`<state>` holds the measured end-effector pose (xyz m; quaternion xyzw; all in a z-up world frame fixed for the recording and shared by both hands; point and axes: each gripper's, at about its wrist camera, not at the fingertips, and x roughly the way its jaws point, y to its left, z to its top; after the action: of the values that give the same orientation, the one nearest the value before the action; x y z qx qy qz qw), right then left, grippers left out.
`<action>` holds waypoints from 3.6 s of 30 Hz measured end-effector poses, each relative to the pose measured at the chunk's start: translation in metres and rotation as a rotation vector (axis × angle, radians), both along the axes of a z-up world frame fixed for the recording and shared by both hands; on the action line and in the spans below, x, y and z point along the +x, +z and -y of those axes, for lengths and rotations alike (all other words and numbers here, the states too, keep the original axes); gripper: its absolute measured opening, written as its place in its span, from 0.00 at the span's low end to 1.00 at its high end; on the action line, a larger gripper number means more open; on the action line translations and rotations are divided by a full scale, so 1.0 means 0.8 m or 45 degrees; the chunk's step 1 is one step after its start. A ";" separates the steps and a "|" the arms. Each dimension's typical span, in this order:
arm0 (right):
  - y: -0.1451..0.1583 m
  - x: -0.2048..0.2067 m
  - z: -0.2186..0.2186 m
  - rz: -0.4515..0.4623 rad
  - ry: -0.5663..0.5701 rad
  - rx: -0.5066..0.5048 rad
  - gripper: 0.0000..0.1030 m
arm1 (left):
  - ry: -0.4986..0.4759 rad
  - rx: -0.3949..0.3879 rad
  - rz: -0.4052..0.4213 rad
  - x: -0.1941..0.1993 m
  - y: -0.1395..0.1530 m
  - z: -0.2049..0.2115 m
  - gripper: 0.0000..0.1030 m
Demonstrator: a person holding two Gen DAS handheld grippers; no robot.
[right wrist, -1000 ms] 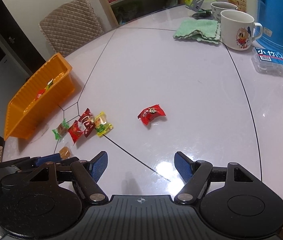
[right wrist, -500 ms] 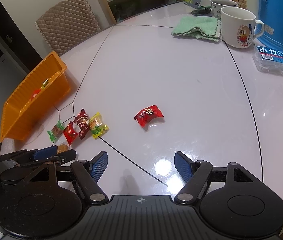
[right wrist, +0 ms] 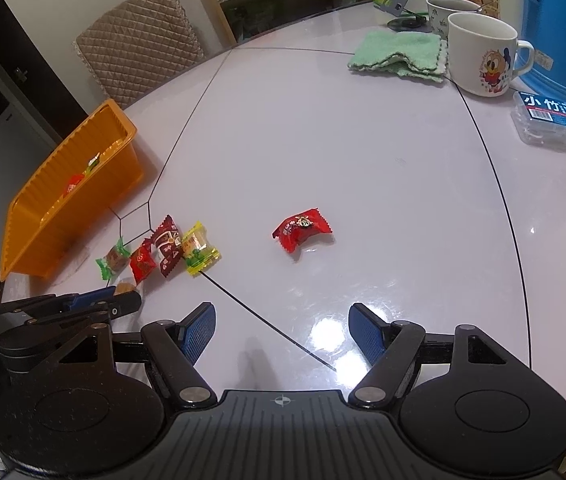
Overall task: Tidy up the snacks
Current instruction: 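Grasp the clear-wrapped brown candy with the left tool while the right tool grasps a small red candy, then carry the brown candy and red candy with both tools over the orange tray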
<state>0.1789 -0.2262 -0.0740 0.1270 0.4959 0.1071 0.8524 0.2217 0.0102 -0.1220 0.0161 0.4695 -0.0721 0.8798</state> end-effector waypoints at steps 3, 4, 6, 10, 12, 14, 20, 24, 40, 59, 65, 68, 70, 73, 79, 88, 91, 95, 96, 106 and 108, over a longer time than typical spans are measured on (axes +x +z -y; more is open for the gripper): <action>0.000 0.000 0.001 0.012 -0.002 0.006 0.71 | 0.006 0.005 0.007 -0.001 0.002 -0.005 0.19; 0.001 0.001 0.001 0.017 -0.003 0.006 0.71 | 0.010 0.005 0.011 -0.002 0.004 -0.007 0.19; 0.001 0.002 0.001 0.028 -0.004 0.008 0.71 | 0.025 0.004 0.018 -0.003 0.008 -0.012 0.19; 0.000 0.010 -0.001 0.057 -0.001 0.025 0.71 | 0.061 0.004 0.035 -0.005 0.017 -0.026 0.19; -0.002 0.016 -0.002 0.062 -0.003 0.037 0.71 | 0.077 0.016 0.050 -0.006 0.021 -0.033 0.19; -0.005 0.024 -0.003 0.071 -0.010 0.049 0.71 | 0.093 0.021 0.063 -0.006 0.026 -0.040 0.19; -0.016 0.047 -0.015 0.096 -0.001 0.020 0.58 | 0.145 0.022 0.086 -0.002 0.035 -0.058 0.19; -0.027 0.060 -0.023 0.067 -0.018 -0.017 0.54 | 0.172 0.023 0.092 0.003 0.036 -0.067 0.19; -0.044 0.084 -0.052 0.134 0.069 -0.304 0.27 | 0.230 0.010 0.088 0.008 0.034 -0.087 0.19; -0.038 0.085 -0.045 0.127 0.115 -0.270 0.18 | 0.234 0.004 0.114 -0.002 0.050 -0.091 0.19; -0.001 0.071 -0.050 0.192 0.148 -0.095 0.18 | 0.239 0.000 0.152 -0.015 0.071 -0.100 0.19; 0.022 0.067 -0.062 0.236 0.196 -0.032 0.18 | 0.244 0.000 0.170 -0.019 0.083 -0.105 0.19; 0.036 0.067 -0.073 0.262 0.230 0.013 0.18 | 0.249 0.006 0.178 -0.021 0.090 -0.110 0.19; 0.051 0.073 -0.093 0.285 0.287 0.080 0.18 | 0.265 0.010 0.191 -0.020 0.100 -0.117 0.19; 0.065 0.096 -0.153 0.305 0.421 0.167 0.18 | 0.304 0.024 0.233 -0.008 0.114 -0.137 0.19; 0.058 0.154 -0.230 0.362 0.556 0.148 0.18 | 0.416 0.041 0.240 0.031 0.113 -0.185 0.19; 0.048 0.176 -0.248 0.363 0.580 0.118 0.18 | 0.450 0.048 0.230 0.041 0.107 -0.200 0.19; 0.031 0.199 -0.265 0.348 0.602 0.081 0.18 | 0.489 0.040 0.204 0.051 0.096 -0.219 0.19; 0.027 0.204 -0.269 0.341 0.608 0.071 0.18 | 0.495 0.038 0.197 0.053 0.093 -0.224 0.19; -0.003 0.234 -0.287 0.298 0.627 -0.011 0.18 | 0.525 0.034 0.160 0.070 0.077 -0.241 0.19; -0.005 0.238 -0.287 0.291 0.626 -0.018 0.18 | 0.529 0.028 0.154 0.072 0.075 -0.241 0.19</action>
<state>0.3689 0.0036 -0.0782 -0.0159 0.4130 0.3210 0.8521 0.2796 0.2033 -0.0619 -0.0673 0.4097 0.1172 0.9021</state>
